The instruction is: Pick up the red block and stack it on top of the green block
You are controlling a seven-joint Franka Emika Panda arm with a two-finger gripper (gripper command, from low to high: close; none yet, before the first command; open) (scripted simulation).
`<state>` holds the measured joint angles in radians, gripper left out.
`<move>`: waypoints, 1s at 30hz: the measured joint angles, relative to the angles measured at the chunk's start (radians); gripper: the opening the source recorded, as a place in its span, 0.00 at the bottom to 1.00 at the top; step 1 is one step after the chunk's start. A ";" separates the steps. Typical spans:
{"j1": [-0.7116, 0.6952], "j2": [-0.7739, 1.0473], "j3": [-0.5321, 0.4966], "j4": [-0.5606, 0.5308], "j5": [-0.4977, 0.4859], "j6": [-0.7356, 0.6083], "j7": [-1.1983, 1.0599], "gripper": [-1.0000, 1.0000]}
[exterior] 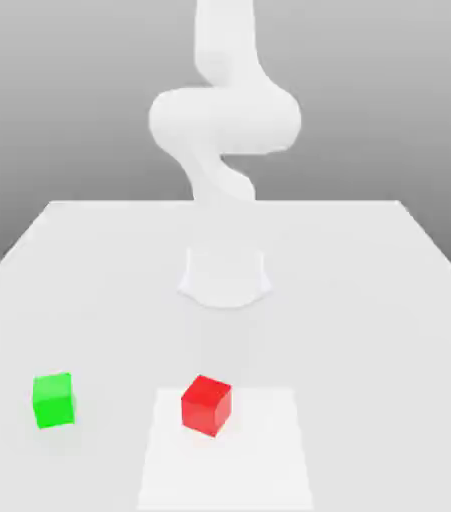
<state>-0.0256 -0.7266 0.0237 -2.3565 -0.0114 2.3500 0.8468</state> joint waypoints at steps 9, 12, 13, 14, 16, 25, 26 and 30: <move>-0.092 0.318 0.064 -0.230 -0.040 0.209 0.192 0.50; -0.114 0.429 0.071 -0.308 -0.043 0.281 0.252 0.50; -0.121 0.468 0.073 -0.336 -0.042 0.307 0.270 0.50; -0.125 0.508 0.073 -0.364 -0.038 0.333 0.288 0.50; -0.128 0.594 0.068 -0.423 -0.020 0.391 0.318 0.50; -0.096 0.927 0.017 -0.452 -0.043 0.659 0.383 0.50; -0.090 0.945 0.010 -0.450 -0.048 0.675 0.386 0.00; -0.091 0.945 0.011 -0.450 -0.049 0.676 0.388 0.00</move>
<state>-0.1161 0.2188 0.0343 -2.8061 -0.0607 3.0262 1.2351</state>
